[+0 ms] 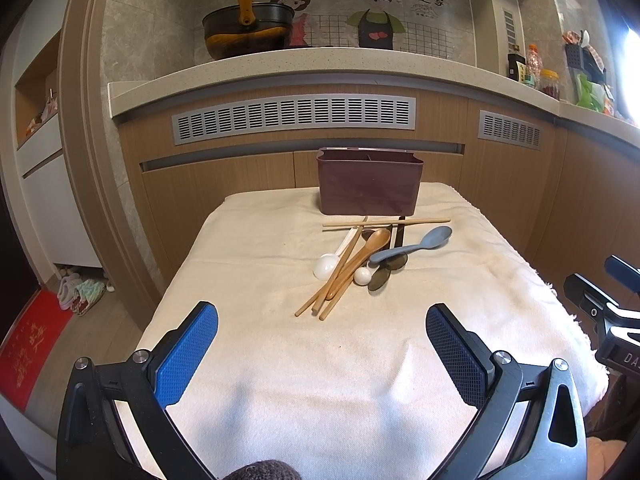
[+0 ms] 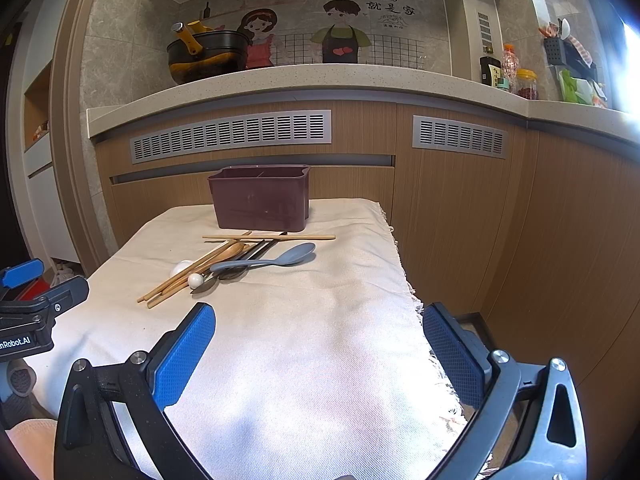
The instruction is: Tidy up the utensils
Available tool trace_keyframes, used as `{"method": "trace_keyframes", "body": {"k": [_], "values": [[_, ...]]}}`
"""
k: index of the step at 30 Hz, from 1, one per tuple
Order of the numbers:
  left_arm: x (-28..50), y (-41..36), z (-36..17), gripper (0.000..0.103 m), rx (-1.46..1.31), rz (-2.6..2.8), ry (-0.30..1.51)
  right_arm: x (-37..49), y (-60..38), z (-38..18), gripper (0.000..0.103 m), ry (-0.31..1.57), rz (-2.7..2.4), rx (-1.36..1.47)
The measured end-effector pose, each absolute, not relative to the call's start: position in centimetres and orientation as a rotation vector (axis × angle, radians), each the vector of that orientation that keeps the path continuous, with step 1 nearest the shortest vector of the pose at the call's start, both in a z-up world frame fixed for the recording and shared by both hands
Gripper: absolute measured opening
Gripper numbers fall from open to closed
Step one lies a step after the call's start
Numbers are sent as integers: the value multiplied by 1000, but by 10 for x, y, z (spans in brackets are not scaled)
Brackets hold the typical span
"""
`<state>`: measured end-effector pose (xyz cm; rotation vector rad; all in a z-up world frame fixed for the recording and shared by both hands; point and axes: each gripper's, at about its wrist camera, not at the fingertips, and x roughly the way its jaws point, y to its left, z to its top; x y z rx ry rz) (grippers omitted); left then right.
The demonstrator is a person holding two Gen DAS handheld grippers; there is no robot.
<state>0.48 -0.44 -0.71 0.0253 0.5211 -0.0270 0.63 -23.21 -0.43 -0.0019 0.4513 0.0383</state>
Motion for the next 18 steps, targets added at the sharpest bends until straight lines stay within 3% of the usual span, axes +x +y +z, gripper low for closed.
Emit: {"method": "trace_keyframes", "body": {"k": [18], "values": [[35,-2,-2,103,37,-61,570,32,-231,-1,103,466,50,-35]]}}
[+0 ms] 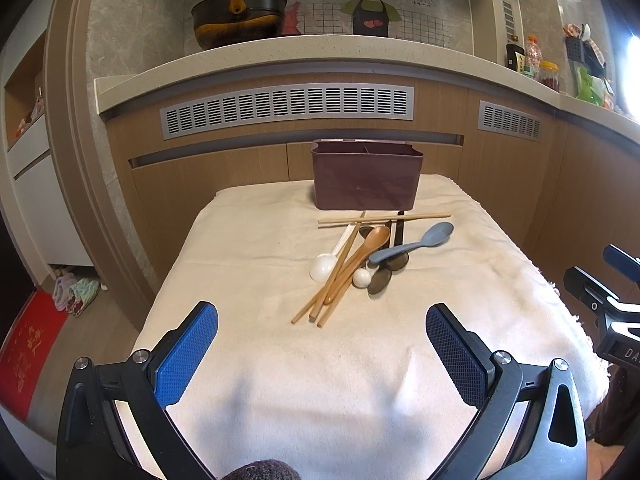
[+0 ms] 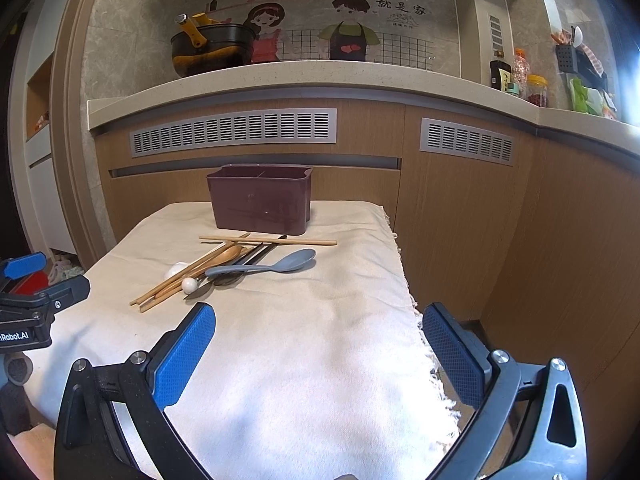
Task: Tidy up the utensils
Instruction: 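Move both tools forward toward the utensil pile in front of the caddy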
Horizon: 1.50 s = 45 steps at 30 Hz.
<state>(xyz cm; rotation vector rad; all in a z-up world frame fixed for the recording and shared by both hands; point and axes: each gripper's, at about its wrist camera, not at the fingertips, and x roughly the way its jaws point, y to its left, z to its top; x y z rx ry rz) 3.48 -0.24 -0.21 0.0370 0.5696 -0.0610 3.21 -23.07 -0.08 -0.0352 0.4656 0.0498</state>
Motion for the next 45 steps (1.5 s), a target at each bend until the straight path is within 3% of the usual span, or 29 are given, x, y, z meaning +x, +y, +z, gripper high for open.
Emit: {"method": "trace_keyframes", "body": {"k": [12,26,35,45], "values": [[124,-5,1,103,110,-93,614,124,-216,4,103,566,52,-84],[219,12,-21,103,49,-136,720,213,-177,-29,103,697,125,-192],[247,21,-52,103,-19,-155,828,261,-189,-67,103,833,79,-219],[247,11,-60,103,10,-155,841,246,-206,-74,103,864,4,-325]]}}
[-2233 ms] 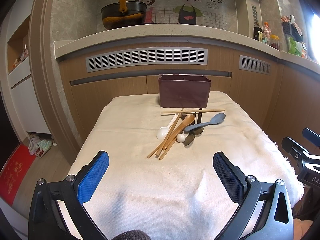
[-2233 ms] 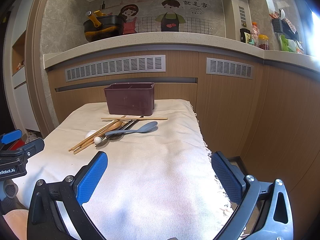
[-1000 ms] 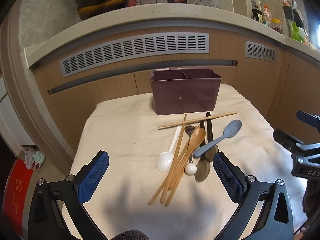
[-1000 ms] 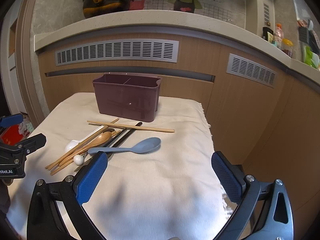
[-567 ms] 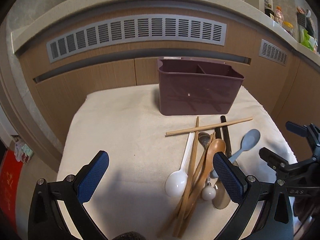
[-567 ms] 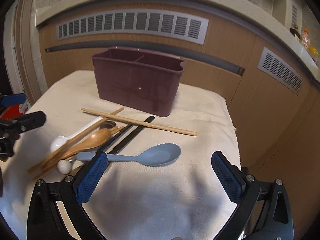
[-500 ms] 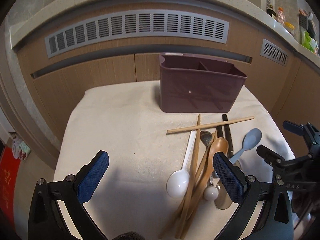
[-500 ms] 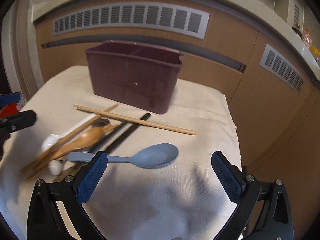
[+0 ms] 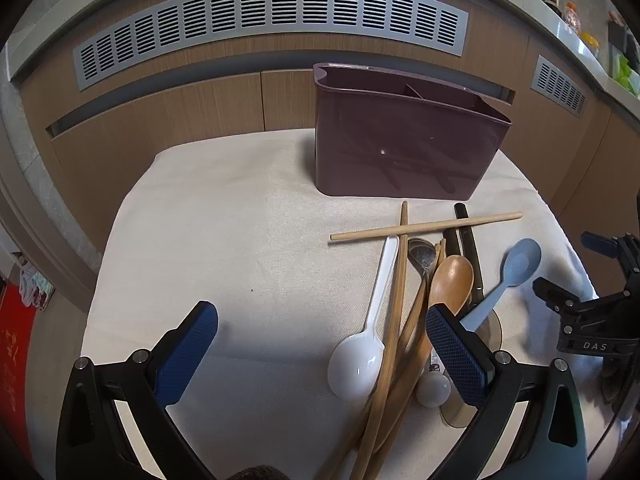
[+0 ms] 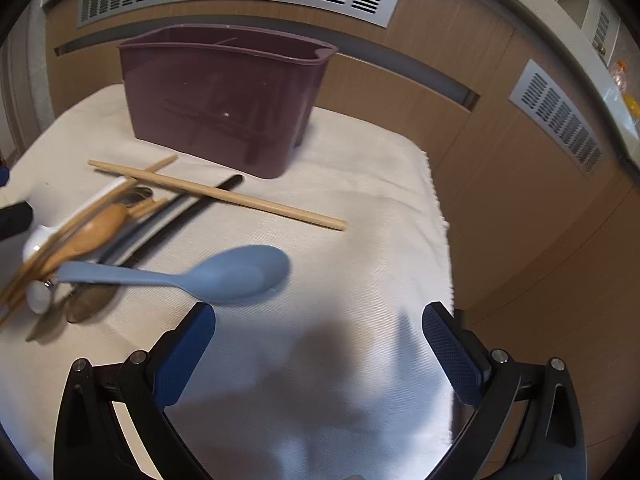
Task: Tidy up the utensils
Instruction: 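Move both tools forward toward the utensil pile in front of the caddy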
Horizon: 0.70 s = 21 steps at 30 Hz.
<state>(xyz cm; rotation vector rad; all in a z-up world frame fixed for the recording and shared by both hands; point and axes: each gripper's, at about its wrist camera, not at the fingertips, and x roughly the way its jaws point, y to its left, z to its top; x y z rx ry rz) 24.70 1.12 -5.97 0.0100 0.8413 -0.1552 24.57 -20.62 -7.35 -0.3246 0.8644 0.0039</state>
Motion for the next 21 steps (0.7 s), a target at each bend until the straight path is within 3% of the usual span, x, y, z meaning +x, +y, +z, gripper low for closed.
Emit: {"method": "trace_keyframes", "body": {"k": [5,7,9,11,21], "values": [[245,16,-56,103,-5,-148,829,239,-217,-61,102,895,18,-154],[246,18,-55,103,-5,-134,823,240,-214,-57,96,912,58,-44],[245,19,-55,103,-2,-121,817,246,-206,-58,74,928,89,21],[244,21,-54,103,9,-106,810,257,-195,-64,62,969,114,76],[241,36,-54,103,-26,-156,821,291,-156,-81,53,960,126,-26]]}}
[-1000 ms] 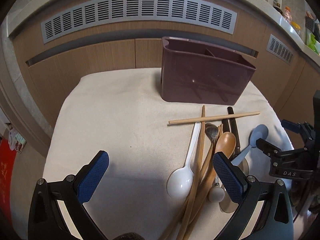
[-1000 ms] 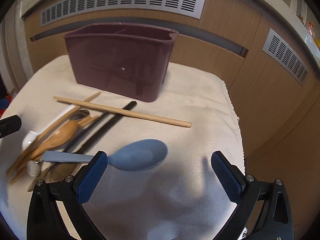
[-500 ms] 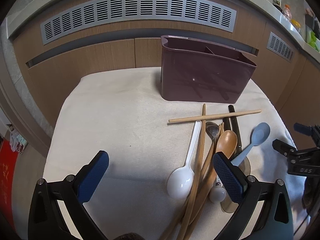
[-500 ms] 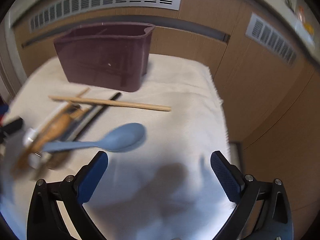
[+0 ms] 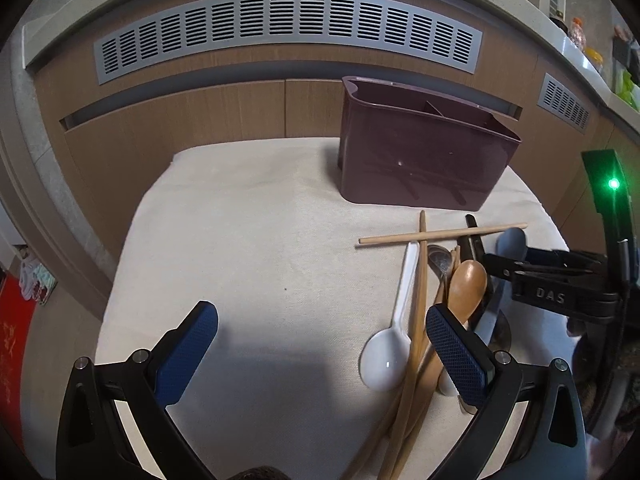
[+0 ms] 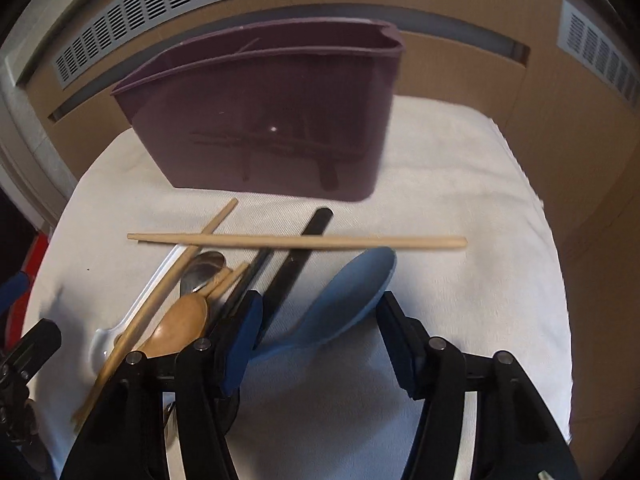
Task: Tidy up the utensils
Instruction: 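Move both tools forward toward the utensil pile in front of the caddy, then grasp the wooden spoon with the left tool while the right tool grasps the light-blue spoon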
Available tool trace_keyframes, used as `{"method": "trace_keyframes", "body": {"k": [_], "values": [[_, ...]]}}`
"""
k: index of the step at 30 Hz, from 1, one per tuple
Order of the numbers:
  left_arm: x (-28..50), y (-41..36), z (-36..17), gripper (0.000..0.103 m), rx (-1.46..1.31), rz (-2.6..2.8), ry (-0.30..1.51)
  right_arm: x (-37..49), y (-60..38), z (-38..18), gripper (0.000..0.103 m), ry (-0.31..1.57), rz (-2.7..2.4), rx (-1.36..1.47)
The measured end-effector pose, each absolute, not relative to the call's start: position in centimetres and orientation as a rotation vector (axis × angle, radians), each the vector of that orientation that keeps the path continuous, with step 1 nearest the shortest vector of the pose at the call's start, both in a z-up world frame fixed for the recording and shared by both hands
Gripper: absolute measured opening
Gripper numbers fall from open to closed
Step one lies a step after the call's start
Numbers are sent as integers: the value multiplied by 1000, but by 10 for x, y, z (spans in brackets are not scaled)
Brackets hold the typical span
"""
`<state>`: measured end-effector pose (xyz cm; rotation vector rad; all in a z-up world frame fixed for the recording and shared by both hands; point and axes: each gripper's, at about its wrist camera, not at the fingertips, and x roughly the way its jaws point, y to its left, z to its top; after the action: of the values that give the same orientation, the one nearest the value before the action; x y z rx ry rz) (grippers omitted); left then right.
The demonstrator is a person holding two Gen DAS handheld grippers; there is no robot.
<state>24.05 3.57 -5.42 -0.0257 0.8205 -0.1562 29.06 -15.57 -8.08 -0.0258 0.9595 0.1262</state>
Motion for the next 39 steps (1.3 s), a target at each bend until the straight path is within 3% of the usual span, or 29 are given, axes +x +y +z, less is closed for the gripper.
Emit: {"method": "trace_keyframes", "body": {"k": [5,11,18,21,25,28,30,32,39], "values": [[247,13,-57,103,9,-268,872,287,-154,-77,29,948,184,-108],[250,-25,-54,103,117,-302,858,271,-185,-79,28,958,184,-121],[277,-51,-67,102,111,-335,973,255,-211,-79,28,944,191,-75],[281,-57,-72,93,123,-336,992,246,-221,-73,29,919,208,-46],[281,-64,-74,74,122,-382,1000,242,-220,-68,29,903,224,-50],[280,-67,-77,59,136,-401,1004,241,-217,-66,37,892,214,-68],[279,-64,-76,53,133,-394,995,240,-216,-64,60,888,200,-67],[277,-55,-72,45,133,-350,977,240,-217,-64,72,881,174,-63],[271,-13,-68,45,87,-167,951,265,-200,-71,74,931,109,-33]]}}
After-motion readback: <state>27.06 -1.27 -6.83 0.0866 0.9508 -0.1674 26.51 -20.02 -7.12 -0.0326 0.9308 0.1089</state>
